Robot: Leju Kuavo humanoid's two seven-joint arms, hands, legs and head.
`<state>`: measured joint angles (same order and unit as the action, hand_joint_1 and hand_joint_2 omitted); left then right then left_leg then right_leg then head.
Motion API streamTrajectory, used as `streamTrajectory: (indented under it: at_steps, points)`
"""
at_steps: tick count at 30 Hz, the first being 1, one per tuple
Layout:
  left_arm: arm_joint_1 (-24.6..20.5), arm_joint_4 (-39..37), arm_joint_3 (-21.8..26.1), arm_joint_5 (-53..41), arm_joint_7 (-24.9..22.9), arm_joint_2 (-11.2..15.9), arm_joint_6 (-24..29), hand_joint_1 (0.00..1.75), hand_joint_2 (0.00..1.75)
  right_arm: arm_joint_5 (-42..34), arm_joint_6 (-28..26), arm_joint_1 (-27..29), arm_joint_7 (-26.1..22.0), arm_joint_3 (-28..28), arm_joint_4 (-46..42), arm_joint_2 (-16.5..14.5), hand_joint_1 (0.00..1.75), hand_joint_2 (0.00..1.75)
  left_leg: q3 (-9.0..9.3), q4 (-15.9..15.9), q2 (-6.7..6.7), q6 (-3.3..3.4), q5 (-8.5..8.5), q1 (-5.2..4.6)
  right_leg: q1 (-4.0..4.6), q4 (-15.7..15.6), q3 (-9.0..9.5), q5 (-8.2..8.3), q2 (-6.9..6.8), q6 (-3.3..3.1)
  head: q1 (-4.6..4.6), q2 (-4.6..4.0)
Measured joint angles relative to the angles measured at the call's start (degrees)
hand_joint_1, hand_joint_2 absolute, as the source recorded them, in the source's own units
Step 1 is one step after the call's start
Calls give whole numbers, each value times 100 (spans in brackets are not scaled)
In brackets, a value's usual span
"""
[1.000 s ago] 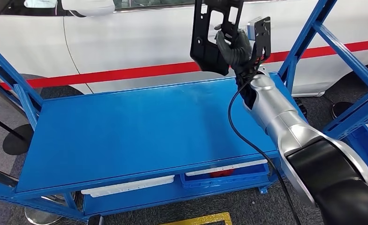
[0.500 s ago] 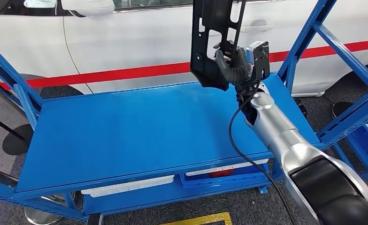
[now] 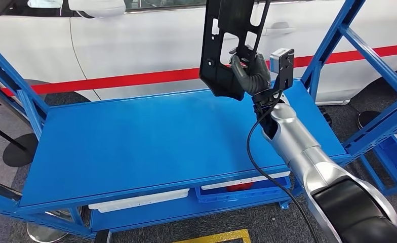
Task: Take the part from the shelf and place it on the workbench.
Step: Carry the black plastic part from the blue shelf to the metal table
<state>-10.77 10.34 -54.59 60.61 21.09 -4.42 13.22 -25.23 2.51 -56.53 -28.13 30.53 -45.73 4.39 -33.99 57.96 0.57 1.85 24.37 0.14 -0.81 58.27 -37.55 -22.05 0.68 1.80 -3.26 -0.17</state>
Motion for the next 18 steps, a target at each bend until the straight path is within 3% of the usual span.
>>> streamTrajectory:
  at_steps: [2, 4, 5, 6, 7, 9, 11, 15, 16, 18]
  points:
    - [-6, 0, -2, -4, -3, -2, 12, 0, 175, -8, 2, -1, 2, -50, -26, -1, 175, 175, 20, -45, -18, 43, -37, 30, -8, 468, -205, -299, -10, 20, 0, 1]
    - [-8, 0, -4, -25, -10, -2, 38, 0, 175, -33, 34, 25, 2, -89, -27, -2, 175, 175, 17, -45, -22, 53, -42, 32, -22, 1263, -560, -672, -13, 44, 0, 1]
    - [-6, 0, -6, -38, -18, -2, 55, 0, 175, -55, 61, 46, 2, -106, -27, -2, 175, 175, 15, -41, -22, 49, -39, 35, -37, 1540, -682, -753, -16, 57, 0, 0]
    - [-4, 0, -8, -49, -25, -2, 70, 0, 175, -77, 92, 63, 3, -124, -27, -2, 175, 175, 14, -33, -20, 41, -34, 40, -52, 1615, -707, -730, -22, 67, 0, 0]
    - [-1, 0, -9, -57, -33, -2, 85, 0, 175, -95, 117, 70, 5, -143, -32, -2, 175, 175, 15, -18, -15, 23, -23, 48, -68, 1440, -607, -599, -29, 73, 0, 0]
    - [1, 0, -11, -61, -27, -1, 100, 0, 175, -112, 150, 62, 9, -185, -55, -3, 175, 175, 8, 32, -5, -41, 19, 62, -88, 670, -190, -269, -47, 78, 1, 0]
    - [-3, 0, -12, -62, 6, 0, 92, 0, 175, -119, 184, 52, 15, -222, -73, -22, 175, 175, -11, 80, 0, -123, 56, 56, -68, 145, 73, -135, -41, 39, 1, 1]
    - [-1, 0, -12, -64, 48, 0, 81, 0, 175, -107, 263, 60, 19, -257, -71, -55, 175, 175, -46, 124, -8, -271, 118, 70, -43, 74, 78, -136, -29, -119, 0, 1]
    - [-2, 0, -12, -63, 50, 0, 81, 0, 175, -99, 279, 60, 18, -264, -69, -66, 175, 175, -105, 264, -13, -297, 217, 78, -53, 59, 82, -127, -32, -164, -1, 1]
    - [-4, 0, -12, -62, 53, -1, 80, 0, 175, -90, 303, 64, 16, -273, -56, -93, 175, 175, -379, 885, -21, -330, 554, 86, -51, 47, 86, -122, -35, -221, -1, 0]
